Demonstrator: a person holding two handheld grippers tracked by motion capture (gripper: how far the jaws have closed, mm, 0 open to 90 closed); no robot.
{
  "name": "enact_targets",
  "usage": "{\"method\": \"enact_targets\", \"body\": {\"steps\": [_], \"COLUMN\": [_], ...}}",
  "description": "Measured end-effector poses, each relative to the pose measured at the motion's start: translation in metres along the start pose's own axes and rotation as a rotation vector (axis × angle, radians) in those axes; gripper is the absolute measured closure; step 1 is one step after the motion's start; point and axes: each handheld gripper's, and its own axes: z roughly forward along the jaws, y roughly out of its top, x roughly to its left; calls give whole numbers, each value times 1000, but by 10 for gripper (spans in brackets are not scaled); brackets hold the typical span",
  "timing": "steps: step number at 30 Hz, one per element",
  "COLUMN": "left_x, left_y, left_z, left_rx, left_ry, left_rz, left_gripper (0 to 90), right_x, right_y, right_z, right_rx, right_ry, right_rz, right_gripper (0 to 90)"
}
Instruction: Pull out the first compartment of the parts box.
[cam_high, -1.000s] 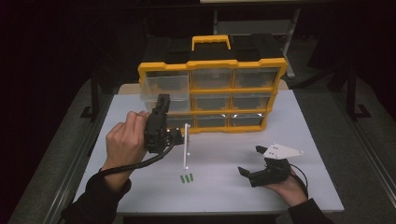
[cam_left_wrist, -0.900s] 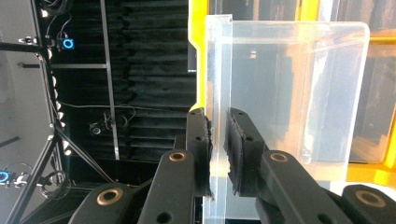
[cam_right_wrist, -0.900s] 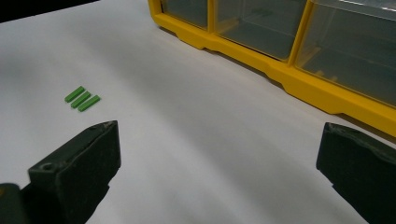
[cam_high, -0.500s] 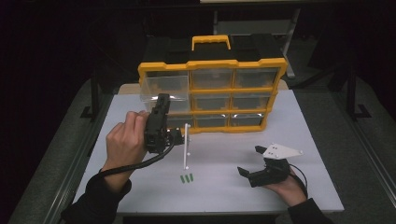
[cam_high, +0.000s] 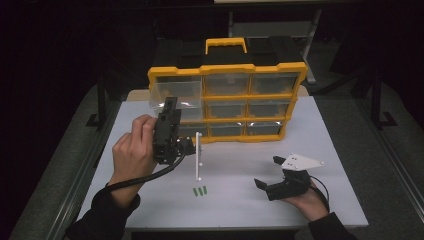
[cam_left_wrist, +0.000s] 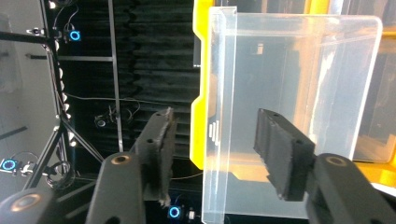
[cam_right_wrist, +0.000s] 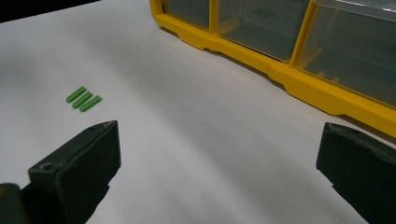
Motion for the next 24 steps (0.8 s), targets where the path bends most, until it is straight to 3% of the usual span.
{"method": "enact_targets", "body": {"steps": [13,24], "left_x": [-10,-28], "left_y": [-2,-2], "left_z": [-6,-12], "left_rx": [3,7], "left_ry": [19,-10], "left_rz": [-24,-29], "left_gripper": [325,283], "right_x": [0,0], "right_y": [0,0], "right_z": [-1,0], "right_rx": [2,1], "right_ry": [1,1], "right_rz": [1,-2], "right_gripper": [0,0]}}
